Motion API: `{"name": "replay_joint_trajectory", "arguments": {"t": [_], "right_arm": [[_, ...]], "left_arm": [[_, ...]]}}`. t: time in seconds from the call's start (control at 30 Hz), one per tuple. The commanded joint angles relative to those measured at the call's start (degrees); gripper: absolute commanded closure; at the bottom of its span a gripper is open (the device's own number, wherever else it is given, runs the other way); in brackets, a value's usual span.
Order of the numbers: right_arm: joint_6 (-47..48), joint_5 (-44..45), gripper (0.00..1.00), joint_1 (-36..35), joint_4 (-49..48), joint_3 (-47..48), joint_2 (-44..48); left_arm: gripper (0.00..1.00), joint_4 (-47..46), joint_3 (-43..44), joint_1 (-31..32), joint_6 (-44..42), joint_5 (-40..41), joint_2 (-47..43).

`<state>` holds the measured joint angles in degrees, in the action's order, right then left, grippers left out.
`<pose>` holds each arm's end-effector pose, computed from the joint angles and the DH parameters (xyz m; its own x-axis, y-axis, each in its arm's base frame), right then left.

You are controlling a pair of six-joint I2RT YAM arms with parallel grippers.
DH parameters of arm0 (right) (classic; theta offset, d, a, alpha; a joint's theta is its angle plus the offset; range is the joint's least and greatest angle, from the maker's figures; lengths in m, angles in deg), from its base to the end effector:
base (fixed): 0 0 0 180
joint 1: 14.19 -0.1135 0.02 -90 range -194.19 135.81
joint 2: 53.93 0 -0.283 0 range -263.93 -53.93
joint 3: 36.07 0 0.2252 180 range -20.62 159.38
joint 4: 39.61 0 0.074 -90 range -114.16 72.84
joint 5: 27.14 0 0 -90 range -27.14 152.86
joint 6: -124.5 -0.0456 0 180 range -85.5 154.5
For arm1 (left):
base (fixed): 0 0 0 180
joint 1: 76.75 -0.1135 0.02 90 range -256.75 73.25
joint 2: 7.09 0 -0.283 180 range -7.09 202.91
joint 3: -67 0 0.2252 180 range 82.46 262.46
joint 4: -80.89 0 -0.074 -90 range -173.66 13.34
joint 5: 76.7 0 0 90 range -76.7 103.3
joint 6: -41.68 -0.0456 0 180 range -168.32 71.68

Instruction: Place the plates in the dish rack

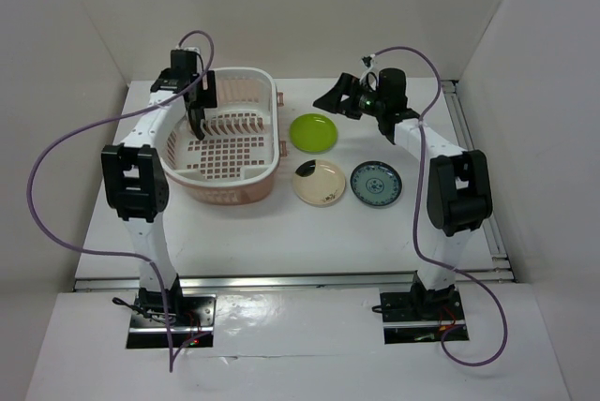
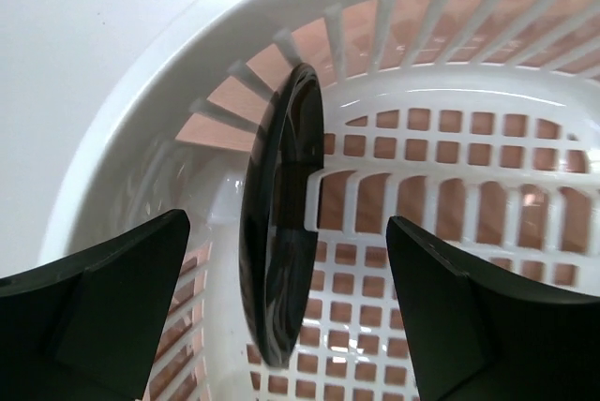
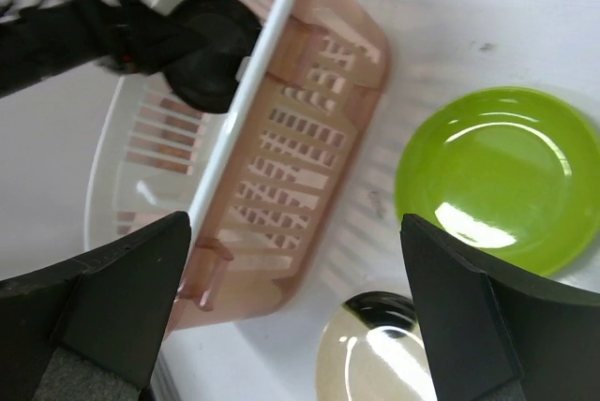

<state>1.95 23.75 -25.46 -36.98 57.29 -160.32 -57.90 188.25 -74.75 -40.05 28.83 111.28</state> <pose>0.4108 0.1112 0.3047 -0.6252 0.3011 -0.7200 -0.4875 0.5698 0.6616 0.4720 -0.0043 0.3007 -0.5880 -0.1181 -0.8002 -0.2636 0.9633 0.0515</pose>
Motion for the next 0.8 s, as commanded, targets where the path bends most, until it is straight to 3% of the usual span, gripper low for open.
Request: {"name": "replay_joint_trajectory", "arguments": {"t": [0.0,0.23,0.3,0.33,0.43,0.5,0.67,0.73,0.77], "right_arm": [[4.2,5.9,0.0,0.4,4.9,4.9,-1.7],[9.4,8.7,0.0,7.1,11.9,11.3,-8.7],[10.3,9.3,0.0,7.7,12.5,10.8,-9.9],[10.3,8.4,0.0,8.5,11.4,10.2,-10.7],[11.2,7.7,0.01,8.5,12.1,9.6,-11.5],[11.2,7.7,0.01,8.5,12.1,9.1,-11.5],[10.7,7.1,0.01,8.5,10.4,8.0,-11.5],[10.7,7.1,0.01,8.5,10.4,8.0,-11.0],[10.7,7.1,0.01,8.0,11.1,8.0,-10.9]], "left_arm": [[0.0,1.1,3.9,-0.3,2.4,-3.1,-8.5],[0.0,5.3,10.1,-0.3,7.9,-11.7,-15.4],[0.0,4.2,8.7,-1.0,10.3,-20.9,-18.3],[0.0,2.8,7.2,-2.2,12.2,-29.3,-19.6],[0.0,-5.8,-1.5,-6.2,16.0,-41.9,-24.5],[0.0,-7.8,-3.9,-8.7,16.6,-45.0,-25.3],[0.0,-3.4,-1.6,-9.2,14.8,-38.4,-28.2],[0.0,-9.8,-9.5,-9.2,20.0,-40.6,-31.9],[0.0,-17.1,-13.7,-9.2,24.2,-47.6,-31.7]]}}
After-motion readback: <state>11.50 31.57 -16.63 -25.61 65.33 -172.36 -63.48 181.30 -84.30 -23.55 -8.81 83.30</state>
